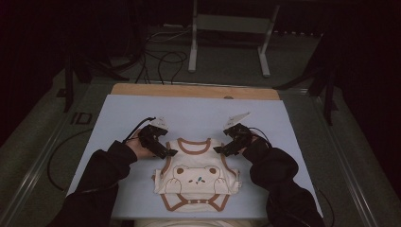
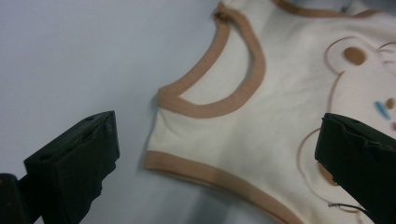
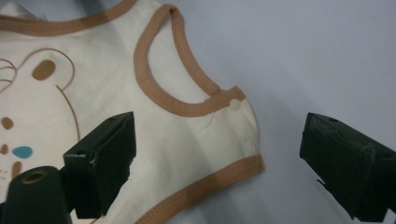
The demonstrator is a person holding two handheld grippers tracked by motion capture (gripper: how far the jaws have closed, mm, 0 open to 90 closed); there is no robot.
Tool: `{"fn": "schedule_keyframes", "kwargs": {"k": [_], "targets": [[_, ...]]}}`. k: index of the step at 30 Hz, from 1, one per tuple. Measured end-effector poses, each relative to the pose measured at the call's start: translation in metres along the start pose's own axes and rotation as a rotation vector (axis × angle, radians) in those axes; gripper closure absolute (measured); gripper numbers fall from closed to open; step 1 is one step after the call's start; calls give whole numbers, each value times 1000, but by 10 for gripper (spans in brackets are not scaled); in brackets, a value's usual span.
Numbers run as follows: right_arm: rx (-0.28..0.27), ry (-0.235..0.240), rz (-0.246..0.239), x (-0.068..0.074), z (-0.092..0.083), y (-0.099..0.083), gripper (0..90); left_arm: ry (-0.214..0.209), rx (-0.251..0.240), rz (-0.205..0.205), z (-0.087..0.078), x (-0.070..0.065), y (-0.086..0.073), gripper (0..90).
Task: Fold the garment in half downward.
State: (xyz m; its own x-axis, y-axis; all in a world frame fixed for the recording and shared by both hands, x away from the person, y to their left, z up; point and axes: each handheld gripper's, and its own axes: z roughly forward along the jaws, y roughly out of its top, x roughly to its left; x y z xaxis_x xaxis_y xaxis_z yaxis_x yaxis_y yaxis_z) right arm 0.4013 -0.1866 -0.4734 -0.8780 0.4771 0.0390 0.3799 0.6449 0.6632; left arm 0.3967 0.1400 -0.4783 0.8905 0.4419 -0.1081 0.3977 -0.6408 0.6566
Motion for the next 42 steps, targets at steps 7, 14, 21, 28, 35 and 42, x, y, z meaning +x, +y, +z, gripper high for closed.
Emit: {"fn": "schedule_keyframes", "kwargs": {"k": [7, 14, 21, 28, 35, 42], "targets": [[30, 6, 32, -5, 12, -4, 103, 11, 24, -10, 10, 7, -5, 64], [58, -6, 56, -9, 23, -7, 137, 30, 40, -17, 17, 10, -8, 184], [69, -21, 70, -14, 29, -9, 281, 51, 77, -14, 23, 12, -13, 280], [82, -37, 70, -18, 35, -11, 358, 61, 91, -13, 28, 15, -14, 423], [111, -49, 40, -14, 41, -10, 446, 74, 95, -19, 30, 14, -11, 580], [131, -34, 6, -9, 38, -9, 629, 61, 106, -27, 30, 13, -9, 730]]}}
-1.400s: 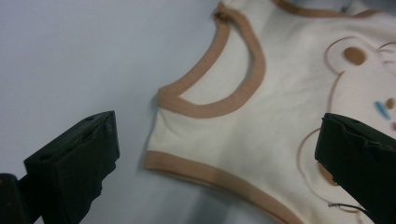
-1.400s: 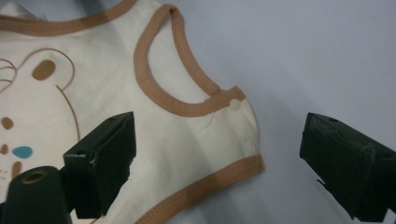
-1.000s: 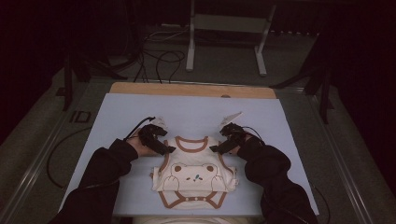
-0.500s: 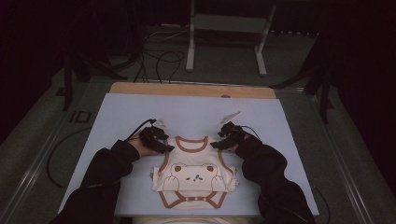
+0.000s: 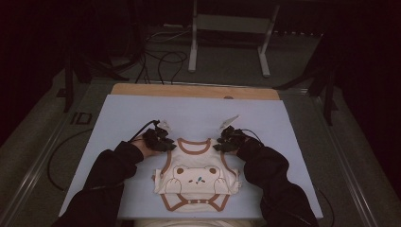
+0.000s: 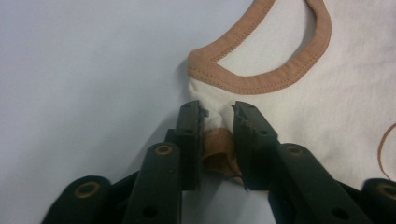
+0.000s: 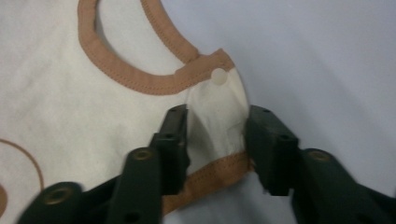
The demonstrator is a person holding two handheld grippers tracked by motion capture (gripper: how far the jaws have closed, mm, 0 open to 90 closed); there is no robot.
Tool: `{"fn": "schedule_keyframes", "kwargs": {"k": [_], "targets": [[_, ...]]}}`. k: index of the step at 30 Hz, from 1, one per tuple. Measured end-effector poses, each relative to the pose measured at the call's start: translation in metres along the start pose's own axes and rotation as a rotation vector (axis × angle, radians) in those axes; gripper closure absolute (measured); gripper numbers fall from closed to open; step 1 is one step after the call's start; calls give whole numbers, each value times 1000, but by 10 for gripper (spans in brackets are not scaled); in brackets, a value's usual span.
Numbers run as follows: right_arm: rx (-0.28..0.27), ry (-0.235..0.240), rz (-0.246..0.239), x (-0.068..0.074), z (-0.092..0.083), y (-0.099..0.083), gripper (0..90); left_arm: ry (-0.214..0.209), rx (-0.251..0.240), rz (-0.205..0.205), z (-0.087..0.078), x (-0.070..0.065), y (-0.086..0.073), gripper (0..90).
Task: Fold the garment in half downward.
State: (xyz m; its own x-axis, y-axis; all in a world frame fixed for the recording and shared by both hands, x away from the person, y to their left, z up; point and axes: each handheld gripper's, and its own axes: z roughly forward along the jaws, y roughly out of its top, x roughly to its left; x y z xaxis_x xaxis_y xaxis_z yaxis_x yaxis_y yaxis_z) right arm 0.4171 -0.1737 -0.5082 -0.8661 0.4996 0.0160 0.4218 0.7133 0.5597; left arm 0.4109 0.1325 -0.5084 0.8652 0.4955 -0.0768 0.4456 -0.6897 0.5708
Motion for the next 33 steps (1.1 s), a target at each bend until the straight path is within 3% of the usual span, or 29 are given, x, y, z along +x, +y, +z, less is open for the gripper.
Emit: {"fn": "schedule_keyframes", "kwargs": {"k": [5, 7, 14, 17, 27, 33], "targets": [[0, 5, -3, 2, 0, 0, 792, -22, 6, 2, 0, -1, 1, 848], [8, 11, -11, 3, 0, 1, 815, -21, 10, 1, 0, -1, 2, 860], [21, 10, -12, 3, -2, 3, 826, -29, -12, -9, -6, -1, 4, 869], [-6, 7, -2, 3, -7, 4, 826, -37, -39, -7, -15, -1, 8, 870], [-46, -6, -24, 2, -32, 14, 827, -24, -83, 55, -39, -6, 22, 870], [-78, -24, -55, 3, -46, 19, 827, -8, -106, 69, -51, -10, 28, 870]]}}
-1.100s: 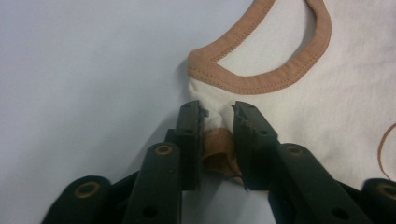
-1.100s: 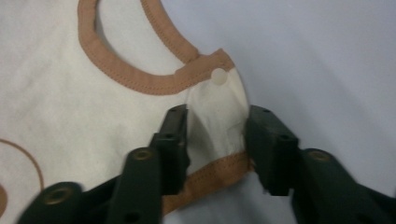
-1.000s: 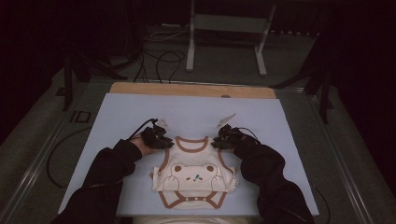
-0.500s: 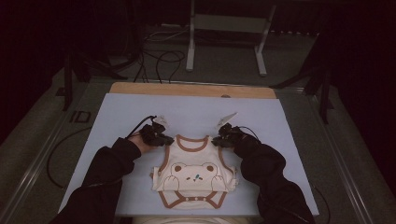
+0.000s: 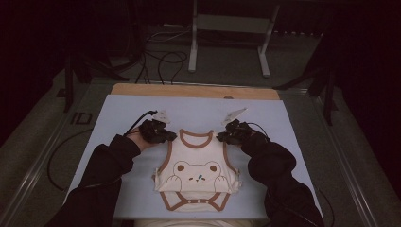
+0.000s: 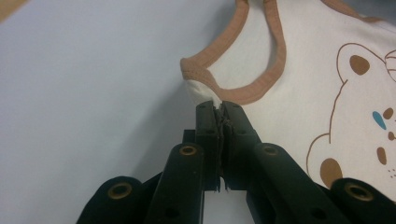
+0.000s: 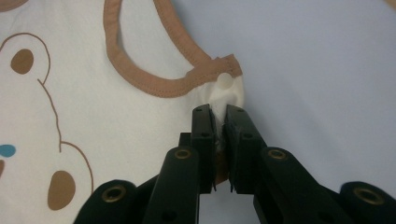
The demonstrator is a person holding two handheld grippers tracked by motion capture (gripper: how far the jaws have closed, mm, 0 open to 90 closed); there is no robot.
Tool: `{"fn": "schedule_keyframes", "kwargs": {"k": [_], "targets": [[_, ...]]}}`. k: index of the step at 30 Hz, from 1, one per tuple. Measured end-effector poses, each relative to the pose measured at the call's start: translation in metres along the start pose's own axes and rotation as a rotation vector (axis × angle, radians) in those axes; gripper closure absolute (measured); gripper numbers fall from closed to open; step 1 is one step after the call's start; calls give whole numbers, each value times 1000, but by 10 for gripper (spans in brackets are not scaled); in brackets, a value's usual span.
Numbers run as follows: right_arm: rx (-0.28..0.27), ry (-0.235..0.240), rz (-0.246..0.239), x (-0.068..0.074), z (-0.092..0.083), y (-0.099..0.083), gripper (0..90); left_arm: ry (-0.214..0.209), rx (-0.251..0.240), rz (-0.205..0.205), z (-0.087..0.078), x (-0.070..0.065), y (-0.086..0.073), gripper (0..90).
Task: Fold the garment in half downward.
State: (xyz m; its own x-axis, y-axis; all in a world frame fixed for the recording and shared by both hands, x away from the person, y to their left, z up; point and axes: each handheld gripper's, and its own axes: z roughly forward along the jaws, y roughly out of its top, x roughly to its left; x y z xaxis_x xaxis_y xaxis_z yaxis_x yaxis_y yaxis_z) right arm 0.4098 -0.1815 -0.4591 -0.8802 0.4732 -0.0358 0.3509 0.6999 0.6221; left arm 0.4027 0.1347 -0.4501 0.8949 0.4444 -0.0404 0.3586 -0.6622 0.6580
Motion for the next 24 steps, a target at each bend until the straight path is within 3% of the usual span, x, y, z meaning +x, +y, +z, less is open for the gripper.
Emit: {"fn": "schedule_keyframes", "kwargs": {"k": [24], "targets": [[-104, -76, -24, -4, -54, 29, 828, 39, -97, 52, -44, -4, 31, 870]]}}
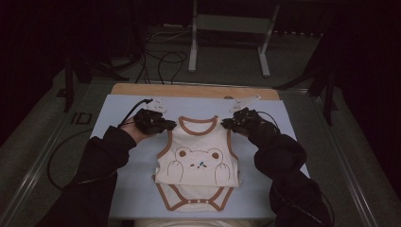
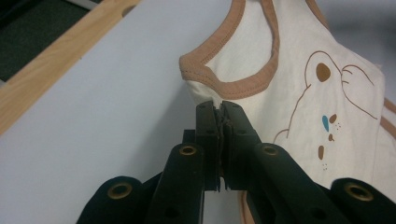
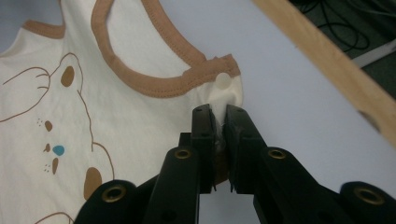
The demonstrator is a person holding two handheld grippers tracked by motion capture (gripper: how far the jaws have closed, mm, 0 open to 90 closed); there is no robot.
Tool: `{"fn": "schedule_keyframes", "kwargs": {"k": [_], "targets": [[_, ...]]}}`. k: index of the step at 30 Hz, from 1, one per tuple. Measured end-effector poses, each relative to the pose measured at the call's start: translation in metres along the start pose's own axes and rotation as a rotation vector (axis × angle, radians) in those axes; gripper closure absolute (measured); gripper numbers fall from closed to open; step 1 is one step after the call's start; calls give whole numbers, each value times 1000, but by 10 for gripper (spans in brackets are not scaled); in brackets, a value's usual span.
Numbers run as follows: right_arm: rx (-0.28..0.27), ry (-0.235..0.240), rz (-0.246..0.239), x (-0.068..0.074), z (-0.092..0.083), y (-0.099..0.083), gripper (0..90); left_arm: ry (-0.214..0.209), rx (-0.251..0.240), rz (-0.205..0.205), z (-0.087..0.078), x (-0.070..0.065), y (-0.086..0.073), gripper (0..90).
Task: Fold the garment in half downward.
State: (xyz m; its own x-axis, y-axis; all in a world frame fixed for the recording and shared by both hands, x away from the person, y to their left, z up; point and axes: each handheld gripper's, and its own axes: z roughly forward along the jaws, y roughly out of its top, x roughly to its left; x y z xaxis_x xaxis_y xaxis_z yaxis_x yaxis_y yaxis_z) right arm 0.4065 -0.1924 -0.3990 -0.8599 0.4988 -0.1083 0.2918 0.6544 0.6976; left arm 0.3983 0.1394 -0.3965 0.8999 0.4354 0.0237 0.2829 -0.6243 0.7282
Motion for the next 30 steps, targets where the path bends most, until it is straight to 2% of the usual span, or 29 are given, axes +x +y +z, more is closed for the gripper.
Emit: {"fn": "schedule_keyframes", "kwargs": {"k": [16, 30], "targets": [[-53, -71, -47, -9, -31, 39, 828, 63, -38, 42, -26, 4, 30, 869], [-96, -120, -74, -11, -56, 62, 827, 107, -79, 68, -47, 3, 53, 869]]}}
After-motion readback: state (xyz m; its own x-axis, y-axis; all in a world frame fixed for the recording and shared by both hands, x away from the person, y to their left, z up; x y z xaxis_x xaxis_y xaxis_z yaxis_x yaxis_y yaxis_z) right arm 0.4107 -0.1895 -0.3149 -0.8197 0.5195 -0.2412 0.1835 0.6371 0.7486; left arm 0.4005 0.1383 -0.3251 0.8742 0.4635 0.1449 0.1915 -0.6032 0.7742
